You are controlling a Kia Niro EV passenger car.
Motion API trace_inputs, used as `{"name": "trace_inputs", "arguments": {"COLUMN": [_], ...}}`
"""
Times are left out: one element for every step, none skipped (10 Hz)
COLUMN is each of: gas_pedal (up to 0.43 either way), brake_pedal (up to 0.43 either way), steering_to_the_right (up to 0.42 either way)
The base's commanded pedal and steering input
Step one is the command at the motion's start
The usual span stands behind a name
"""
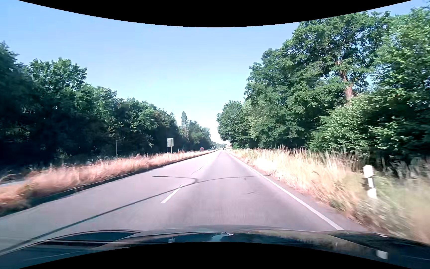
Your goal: Follow the waypoints while adhering to traffic rules and regulations
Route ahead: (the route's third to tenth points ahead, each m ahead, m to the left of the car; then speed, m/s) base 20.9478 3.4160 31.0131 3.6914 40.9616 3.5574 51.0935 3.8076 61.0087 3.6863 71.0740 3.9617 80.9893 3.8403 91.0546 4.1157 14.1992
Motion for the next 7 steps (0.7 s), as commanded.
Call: {"name": "trace_inputs", "arguments": {"gas_pedal": [0.209,0.209,0.209,0.209,0.209,0.209,0.209], "brake_pedal": [0.0,0.0,0.0,0.0,0.0,0.0,0.0], "steering_to_the_right": [-0.003,-0.003,-0.003,-0.002,-0.003,-0.002,-0.002]}}
